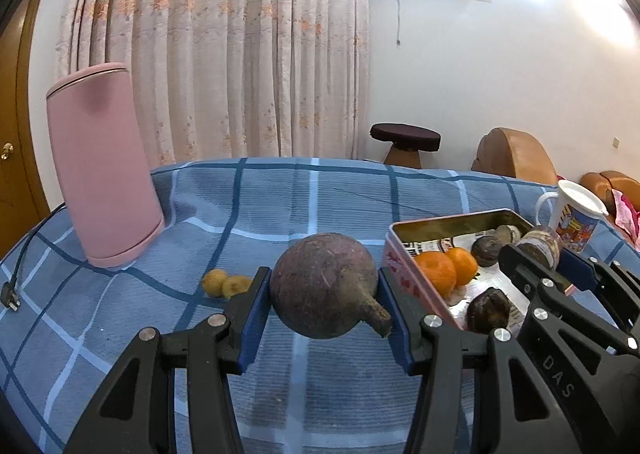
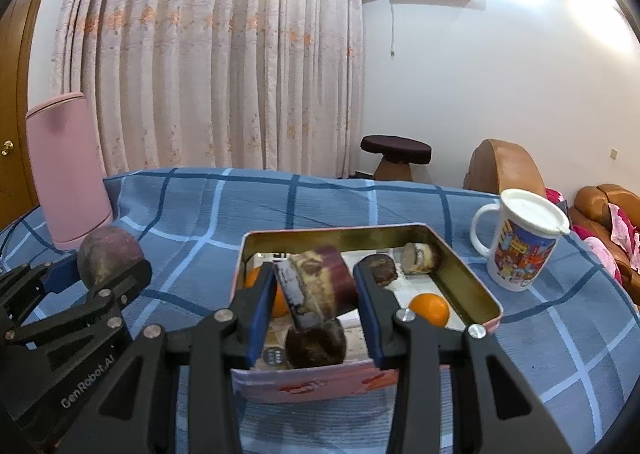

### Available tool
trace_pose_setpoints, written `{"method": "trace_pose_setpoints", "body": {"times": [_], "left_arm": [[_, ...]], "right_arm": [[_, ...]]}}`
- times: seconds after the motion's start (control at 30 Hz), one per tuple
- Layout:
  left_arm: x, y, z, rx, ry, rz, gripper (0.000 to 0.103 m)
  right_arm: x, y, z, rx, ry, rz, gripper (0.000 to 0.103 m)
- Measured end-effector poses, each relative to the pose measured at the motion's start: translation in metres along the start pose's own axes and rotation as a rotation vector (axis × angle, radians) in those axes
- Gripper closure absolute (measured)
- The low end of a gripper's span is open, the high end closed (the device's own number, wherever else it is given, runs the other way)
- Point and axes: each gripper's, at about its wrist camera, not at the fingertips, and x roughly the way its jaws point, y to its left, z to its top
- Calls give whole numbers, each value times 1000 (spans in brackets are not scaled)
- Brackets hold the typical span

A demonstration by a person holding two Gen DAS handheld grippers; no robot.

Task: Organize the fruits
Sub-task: 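Carry the purple fig and cake-roll slice over the pink tin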

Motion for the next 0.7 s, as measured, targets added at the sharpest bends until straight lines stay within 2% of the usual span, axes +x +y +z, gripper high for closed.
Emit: {"method": "trace_pose_setpoints", "body": {"times": [0.7], "left_arm": [[9, -44, 4, 33, 15, -60, 49]], "right_arm": [[3, -45, -1, 20, 1, -65, 61]]}}
